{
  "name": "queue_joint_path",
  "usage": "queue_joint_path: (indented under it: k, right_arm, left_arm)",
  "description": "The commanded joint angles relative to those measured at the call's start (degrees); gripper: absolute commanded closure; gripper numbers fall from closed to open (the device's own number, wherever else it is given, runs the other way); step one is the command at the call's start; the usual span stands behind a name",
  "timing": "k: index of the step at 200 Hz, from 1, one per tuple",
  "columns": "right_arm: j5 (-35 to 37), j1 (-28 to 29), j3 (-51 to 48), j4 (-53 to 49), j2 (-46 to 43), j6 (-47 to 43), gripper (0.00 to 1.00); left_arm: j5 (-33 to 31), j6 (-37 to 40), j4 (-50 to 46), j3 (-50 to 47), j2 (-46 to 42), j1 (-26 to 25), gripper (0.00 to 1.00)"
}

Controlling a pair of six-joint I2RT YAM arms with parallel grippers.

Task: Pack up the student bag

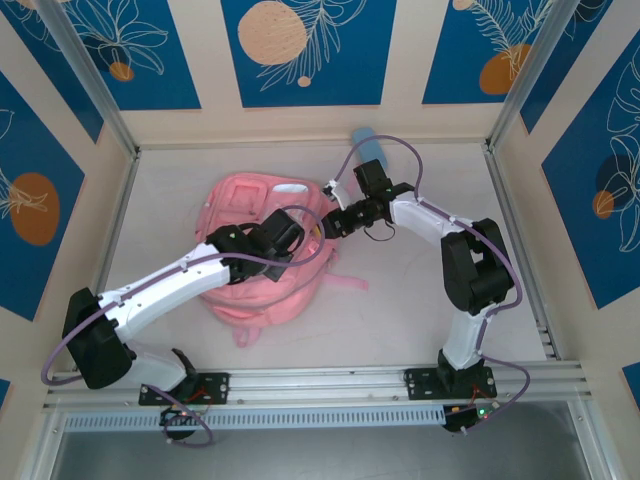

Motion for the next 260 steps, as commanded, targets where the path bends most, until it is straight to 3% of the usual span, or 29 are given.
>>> queue_joint_path:
  k: [1, 55, 94, 140, 168, 195, 260]
  right_arm:
    - [0.28, 1.04, 0.55, -1.66, 1.02, -0.62, 0.62]
    - [4.20, 2.03, 1.81, -2.31, 3.79, -2.72, 0.62]
    - [9.19, 2.22, 2.22, -1.71, 5.23, -3.47, 0.76]
    - [10.22, 2.93, 3.58, -2.12, 5.43, -4.62, 0.76]
    - [12.53, 3.37, 3.10, -2.47, 3.83, -4.73, 0.87]
    - [15.30, 3.26, 1.44, -2.73, 0.15, -5.01, 0.91]
    - [17.09, 2.92, 1.98, -6.21, -2.62, -5.32, 0.90]
  left_arm:
    - [-0.98, -0.25, 3.49, 0.43, -2.78, 0.61, 1.00]
    - [-0.45, -0.15, 3.55, 0.60, -2.94, 0.61, 1.00]
    - [0.13, 0.16, 3.51, 0.39, -3.14, 0.61, 1.00]
    - [0.41, 0.28, 3.49, 0.27, -2.99, 0.61, 1.00]
    - [0.07, 0.16, 3.42, 0.01, -2.94, 0.69, 1.00]
    - [-0.41, 0.12, 3.32, -0.49, -2.91, 0.69, 1.00]
    - [-0.13, 0.64, 3.71, -0.51, -2.88, 0.62, 1.00]
